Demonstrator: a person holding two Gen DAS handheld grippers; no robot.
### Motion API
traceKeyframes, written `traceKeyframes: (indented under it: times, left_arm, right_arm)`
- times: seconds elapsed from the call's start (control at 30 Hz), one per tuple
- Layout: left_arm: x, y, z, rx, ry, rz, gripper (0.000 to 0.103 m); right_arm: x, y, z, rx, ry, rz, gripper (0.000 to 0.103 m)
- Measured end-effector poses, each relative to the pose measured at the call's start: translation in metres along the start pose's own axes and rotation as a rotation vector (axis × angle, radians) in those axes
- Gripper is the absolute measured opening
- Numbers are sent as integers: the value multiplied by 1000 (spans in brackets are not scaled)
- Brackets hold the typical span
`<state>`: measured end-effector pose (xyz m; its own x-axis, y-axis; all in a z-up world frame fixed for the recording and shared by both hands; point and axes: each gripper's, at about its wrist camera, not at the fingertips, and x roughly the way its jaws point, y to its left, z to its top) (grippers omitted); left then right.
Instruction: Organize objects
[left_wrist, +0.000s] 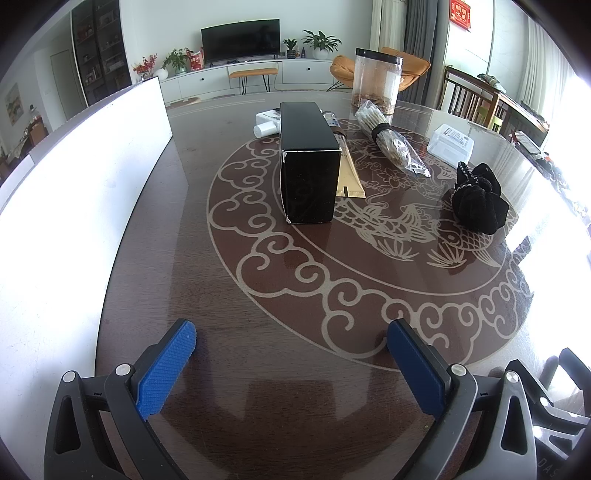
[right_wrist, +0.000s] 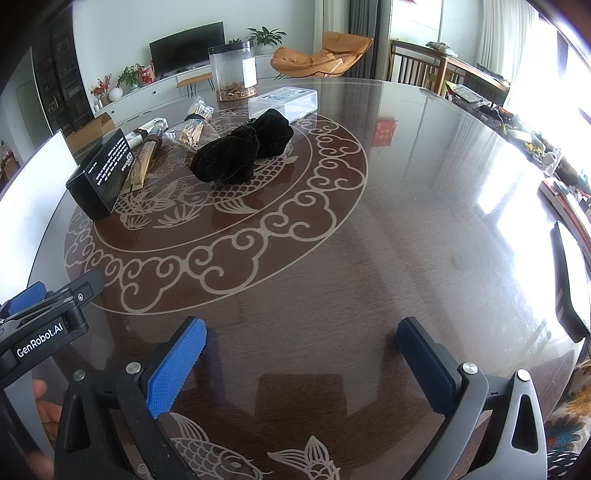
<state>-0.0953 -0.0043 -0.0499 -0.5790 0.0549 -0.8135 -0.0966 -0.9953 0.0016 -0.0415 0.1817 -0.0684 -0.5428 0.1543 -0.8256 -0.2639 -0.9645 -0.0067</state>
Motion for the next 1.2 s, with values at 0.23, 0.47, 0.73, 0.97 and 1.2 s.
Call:
traceKeyframes:
  times: [0.23, 0.47, 0.73, 0.97, 1.2]
  left_arm:
    - [-7, 6, -13, 72, 38, -51, 103]
    - [-13, 11, -22, 118, 24, -87, 103]
    - [-13, 8, -23, 105, 13, -75, 103]
    - [-13, 9, -23, 105, 13, -75, 103]
    - [-15, 10, -24, 104, 13, -73, 103]
  right_arm:
    - [0, 0, 0, 1, 0, -1, 103]
    - [0, 0, 1, -4, 7, 6, 103]
    - [12, 0, 76, 36, -2, 218, 103]
    - [75, 42, 154, -38, 66, 184, 92]
    - [64, 32, 120, -65, 30, 180, 38]
